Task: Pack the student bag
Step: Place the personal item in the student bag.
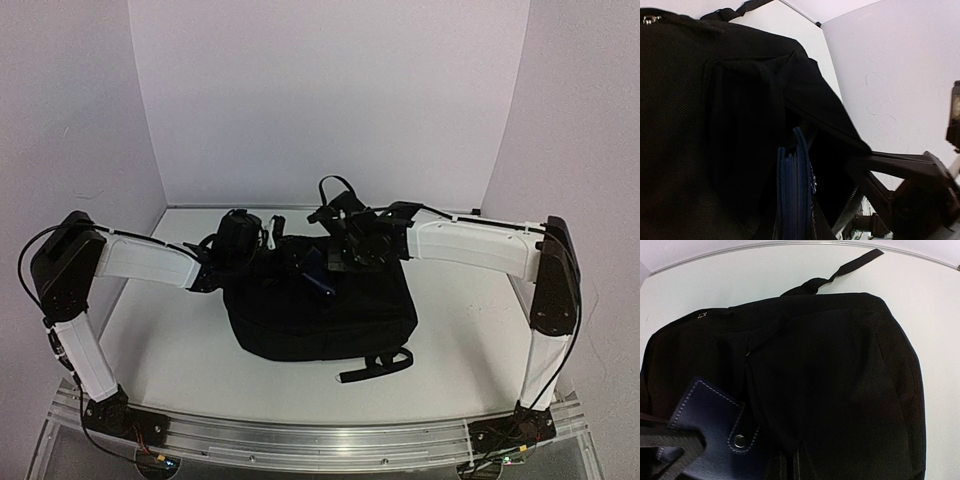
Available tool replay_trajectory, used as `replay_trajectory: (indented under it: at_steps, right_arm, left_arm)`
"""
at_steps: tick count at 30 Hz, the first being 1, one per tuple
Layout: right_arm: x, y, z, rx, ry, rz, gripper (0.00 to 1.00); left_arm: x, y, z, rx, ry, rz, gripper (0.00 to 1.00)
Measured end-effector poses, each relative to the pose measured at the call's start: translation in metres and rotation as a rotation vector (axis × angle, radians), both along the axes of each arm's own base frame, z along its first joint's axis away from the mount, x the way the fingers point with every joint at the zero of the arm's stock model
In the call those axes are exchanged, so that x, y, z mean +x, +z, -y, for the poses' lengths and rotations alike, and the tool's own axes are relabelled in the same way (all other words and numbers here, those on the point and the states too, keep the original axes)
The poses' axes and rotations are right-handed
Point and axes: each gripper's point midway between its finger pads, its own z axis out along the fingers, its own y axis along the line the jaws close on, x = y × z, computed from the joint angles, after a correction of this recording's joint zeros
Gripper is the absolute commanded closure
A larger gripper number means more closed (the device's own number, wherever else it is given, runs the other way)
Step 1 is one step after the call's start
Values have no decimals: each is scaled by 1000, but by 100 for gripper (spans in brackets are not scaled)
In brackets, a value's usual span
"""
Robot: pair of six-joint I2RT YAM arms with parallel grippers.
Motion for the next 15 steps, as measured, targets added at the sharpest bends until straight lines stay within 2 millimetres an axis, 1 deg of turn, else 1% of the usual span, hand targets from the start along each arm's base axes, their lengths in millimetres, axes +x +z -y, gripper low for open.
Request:
replay_trajectory:
  at_steps: [3,7,9,10,12,15]
  right_arm:
    - [0,1,-1,8,-2,3,100]
    - [0,2,-1,19,-7,5,100]
    - [0,3,-1,24,-10,7,100]
    - [1,3,-1,27,-10,8,100]
    - [0,3,-1,27,-11,7,100]
    - [0,3,-1,29,-13,7,100]
  left_arm:
    - [-7,-6,11,14,24,4,100]
    - [-16,-6,25,2,33,10,100]
    - [-20,-11,33,-5,23,4,97]
    - [-21,-15,35,-5,19,-2,91]
    - [-23,-23,39,-4,15,-16,72]
    - [-24,-26,40,0,4,-23,54]
